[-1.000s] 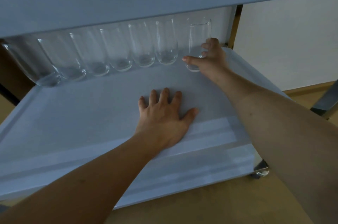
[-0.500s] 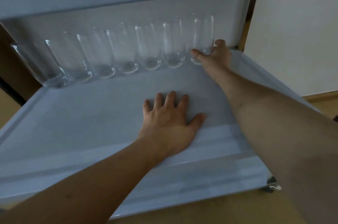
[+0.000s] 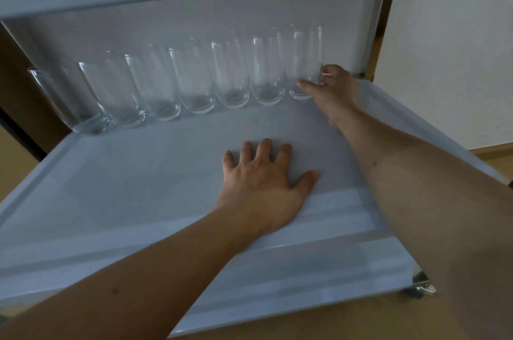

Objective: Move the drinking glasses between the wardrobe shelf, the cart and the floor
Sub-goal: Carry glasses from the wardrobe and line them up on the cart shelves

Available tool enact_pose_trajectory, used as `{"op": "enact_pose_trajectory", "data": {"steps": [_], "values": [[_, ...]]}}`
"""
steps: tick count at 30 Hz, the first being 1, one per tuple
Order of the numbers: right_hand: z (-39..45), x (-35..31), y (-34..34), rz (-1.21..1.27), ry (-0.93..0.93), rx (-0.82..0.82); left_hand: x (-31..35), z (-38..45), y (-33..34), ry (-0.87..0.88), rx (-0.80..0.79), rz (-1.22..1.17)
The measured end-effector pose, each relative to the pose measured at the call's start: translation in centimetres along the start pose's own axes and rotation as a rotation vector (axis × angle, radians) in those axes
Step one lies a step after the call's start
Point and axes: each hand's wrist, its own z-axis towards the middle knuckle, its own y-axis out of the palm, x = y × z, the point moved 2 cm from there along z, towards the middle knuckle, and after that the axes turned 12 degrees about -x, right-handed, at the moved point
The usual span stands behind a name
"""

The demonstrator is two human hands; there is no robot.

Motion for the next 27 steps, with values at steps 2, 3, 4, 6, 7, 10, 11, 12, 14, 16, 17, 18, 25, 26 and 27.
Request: {"op": "enact_pose_trajectory", "data": {"steps": [2,3,4,6,7,10,11,12,14,16,17,18,25,26,27], "values": [[-0.4,-0.3,0.0,-0.02,-0.004,-0.005,0.0,0.0,0.1,0.003,0.012,-0.003],[-0.6,-0.4,0.0,-0.039,-0.004,-0.008,-0.1,0.1,0.1,0.003,0.013,-0.004],[-0.8,-0.5,0.1,-0.062,-0.004,-0.013,-0.1,0.0,0.1,0.004,0.017,-0.006],[-1.1,-0.8,0.2,-0.12,0.016,-0.019,-0.1,0.0,0.1,0.006,0.025,-0.005],[-1.4,-1.0,0.0,-0.145,0.038,-0.023,-0.1,0.0,0.1,0.009,0.028,-0.004],[-2.5,-1.9,-0.4,-0.195,0.125,-0.065,0.0,0.1,-0.1,0.011,0.016,-0.011],[-3.1,-2.1,-0.7,-0.221,0.13,-0.08,0.0,0.0,-0.2,0.01,0.008,-0.019],[-3.8,-2.3,-1.1,-0.25,0.121,-0.097,0.0,0.0,-0.2,0.01,0.009,-0.024],[-5.8,-2.5,-1.9,-0.324,0.103,-0.137,0.1,-0.3,-0.4,0.013,0.01,-0.023],[-8.1,-2.7,-2.6,-0.416,0.099,-0.194,0.2,-0.3,-0.6,0.013,-0.002,-0.029],[-9.3,-2.7,-3.0,-0.459,0.099,-0.219,0.2,-0.2,-0.6,0.01,-0.011,-0.029],[-10.4,-2.7,-3.5,-0.501,0.098,-0.241,0.3,-0.2,-0.6,0.01,-0.019,-0.024],[-17.8,-4.0,-6.7,-0.681,0.13,-0.323,0.4,-0.6,-1.1,0.002,-0.052,-0.036],[-18.7,-4.2,-7.1,-0.699,0.124,-0.318,0.4,-0.7,-1.3,0.002,-0.053,-0.039],[-19.6,-4.5,-7.6,-0.722,0.118,-0.32,0.4,-0.7,-1.6,0.004,-0.051,-0.048]]}}
